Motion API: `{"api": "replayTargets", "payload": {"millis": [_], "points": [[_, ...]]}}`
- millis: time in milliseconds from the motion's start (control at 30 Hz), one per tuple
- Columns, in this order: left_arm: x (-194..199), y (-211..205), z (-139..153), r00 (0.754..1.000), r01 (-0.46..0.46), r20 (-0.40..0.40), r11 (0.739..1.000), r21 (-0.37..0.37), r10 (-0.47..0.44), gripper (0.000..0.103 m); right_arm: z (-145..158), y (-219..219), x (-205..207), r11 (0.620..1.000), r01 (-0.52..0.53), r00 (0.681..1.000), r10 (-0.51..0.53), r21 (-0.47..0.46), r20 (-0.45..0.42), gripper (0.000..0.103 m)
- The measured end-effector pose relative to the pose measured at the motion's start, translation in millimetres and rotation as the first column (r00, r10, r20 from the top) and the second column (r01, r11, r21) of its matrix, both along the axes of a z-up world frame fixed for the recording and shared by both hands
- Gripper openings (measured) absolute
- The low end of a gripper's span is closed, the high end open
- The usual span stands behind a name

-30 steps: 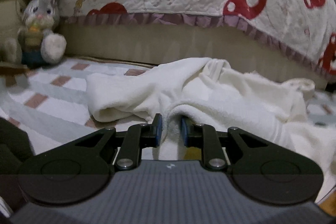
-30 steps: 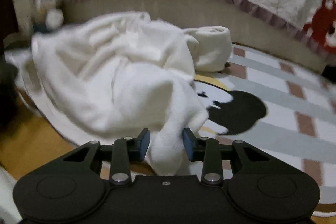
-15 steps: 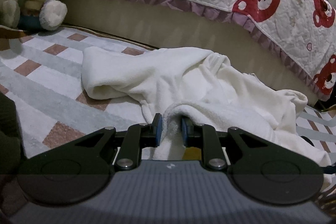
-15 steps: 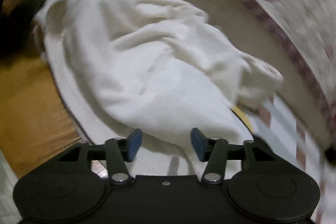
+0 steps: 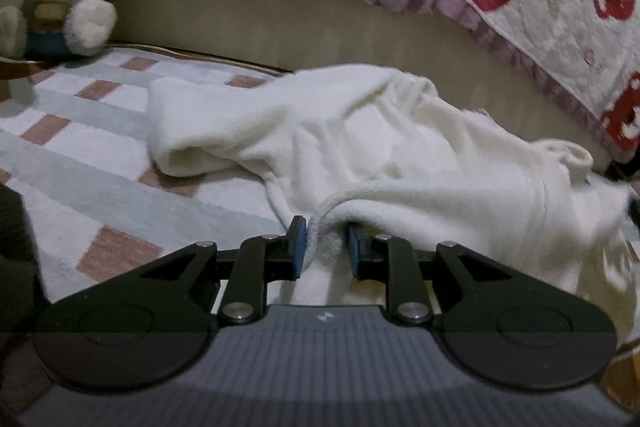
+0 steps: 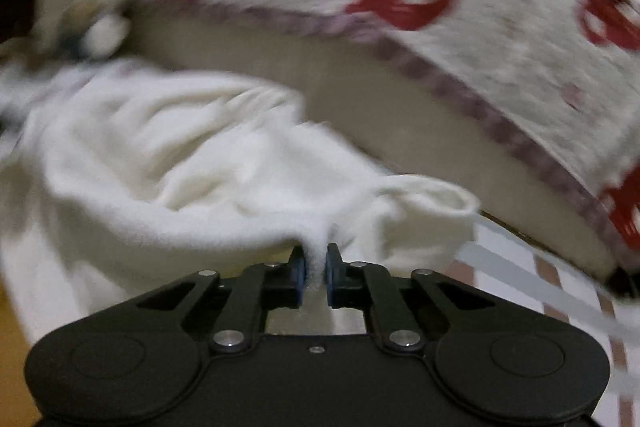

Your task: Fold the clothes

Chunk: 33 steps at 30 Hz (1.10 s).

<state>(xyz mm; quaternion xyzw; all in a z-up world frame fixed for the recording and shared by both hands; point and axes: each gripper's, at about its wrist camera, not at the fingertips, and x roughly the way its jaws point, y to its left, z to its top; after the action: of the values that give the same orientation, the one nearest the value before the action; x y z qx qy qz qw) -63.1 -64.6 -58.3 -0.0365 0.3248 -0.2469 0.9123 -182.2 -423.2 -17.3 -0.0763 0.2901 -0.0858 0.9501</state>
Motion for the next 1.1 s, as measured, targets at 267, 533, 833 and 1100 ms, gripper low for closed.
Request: {"api": "replayTargets", "payload": {"millis": [267,533,833,1100], "points": [[-37,-48,-21,0.969,0.245,-0.032,0.949,0.198,-0.244,0.045,-8,-62,32,0.959,0.272,0.962,-0.270,0.082,-0.033,0.009],[-72,-77,-43,0.937,0.295,0.023,0.826,0.481,-0.348,0.055,-15,-106,6,0.865,0.331,0.942,-0.329,0.377,-0.073,0.009],[-71,-62,-33,0.958,0.151,0.122,0.818,0.554,-0.260,0.026,-18,-118,40,0.883,0.355,0.924,-0.282,0.308,-0.257,0.031],[-59,-47,-20,0.979,0.079,0.129,0.875,0.477,-0.158,0.028,-13,-151,-4,0.533,0.358,0.933,-0.186,0.767,-0.307,0.047]]}}
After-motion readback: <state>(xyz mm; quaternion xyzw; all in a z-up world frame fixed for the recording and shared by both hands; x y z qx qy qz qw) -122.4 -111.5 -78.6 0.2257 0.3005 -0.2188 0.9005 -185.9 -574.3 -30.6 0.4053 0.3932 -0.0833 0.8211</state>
